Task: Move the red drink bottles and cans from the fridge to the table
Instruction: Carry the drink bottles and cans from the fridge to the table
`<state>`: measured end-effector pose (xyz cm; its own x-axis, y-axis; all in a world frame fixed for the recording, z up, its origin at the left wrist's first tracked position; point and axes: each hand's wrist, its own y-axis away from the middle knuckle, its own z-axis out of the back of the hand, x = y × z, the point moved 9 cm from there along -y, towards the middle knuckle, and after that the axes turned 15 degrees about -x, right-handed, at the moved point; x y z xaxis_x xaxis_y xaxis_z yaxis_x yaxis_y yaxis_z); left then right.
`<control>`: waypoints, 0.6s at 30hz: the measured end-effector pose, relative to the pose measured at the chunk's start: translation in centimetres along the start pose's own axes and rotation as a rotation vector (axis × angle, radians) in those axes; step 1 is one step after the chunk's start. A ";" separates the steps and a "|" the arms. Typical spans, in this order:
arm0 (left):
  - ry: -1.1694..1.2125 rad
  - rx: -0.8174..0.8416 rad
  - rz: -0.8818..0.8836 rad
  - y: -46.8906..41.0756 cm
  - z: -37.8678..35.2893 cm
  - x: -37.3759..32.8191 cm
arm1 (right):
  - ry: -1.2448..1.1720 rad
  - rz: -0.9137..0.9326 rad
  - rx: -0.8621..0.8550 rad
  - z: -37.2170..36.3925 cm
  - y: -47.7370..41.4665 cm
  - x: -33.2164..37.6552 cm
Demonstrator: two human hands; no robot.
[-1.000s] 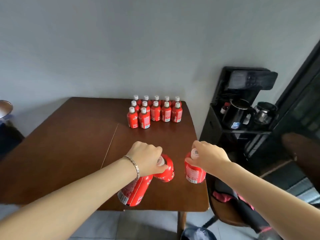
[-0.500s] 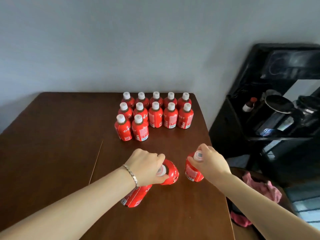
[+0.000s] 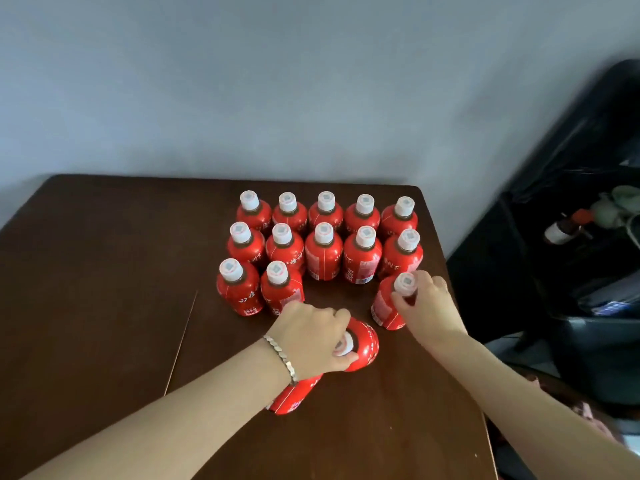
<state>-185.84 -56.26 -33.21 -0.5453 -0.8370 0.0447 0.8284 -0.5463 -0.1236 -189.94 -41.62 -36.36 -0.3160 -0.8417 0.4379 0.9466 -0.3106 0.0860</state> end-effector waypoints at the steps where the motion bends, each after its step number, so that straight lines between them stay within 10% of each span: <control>1: 0.000 0.007 0.001 -0.4 -0.2 0.2 | 0.089 0.068 -0.034 0.7 0.5 0.6; 5: 0.029 -0.028 -0.011 -2.1 -0.9 0.8 | 0.130 0.510 0.085 0.5 4.7 4.6; 8: 0.045 -0.032 -0.037 -3.4 -1.1 0.7 | 0.042 0.399 0.227 -2.7 6.1 4.2; 18: 0.116 -0.273 -0.043 -5.1 0.2 3.1 | -0.279 0.070 -0.142 -5.5 4.5 2.6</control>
<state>-191.69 -56.06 -32.26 -0.6030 -0.7958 -0.0556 0.7478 -0.5396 -0.3867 -186.81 -47.60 -39.75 -0.2021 -0.7158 0.6684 0.9408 -0.3315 -0.0705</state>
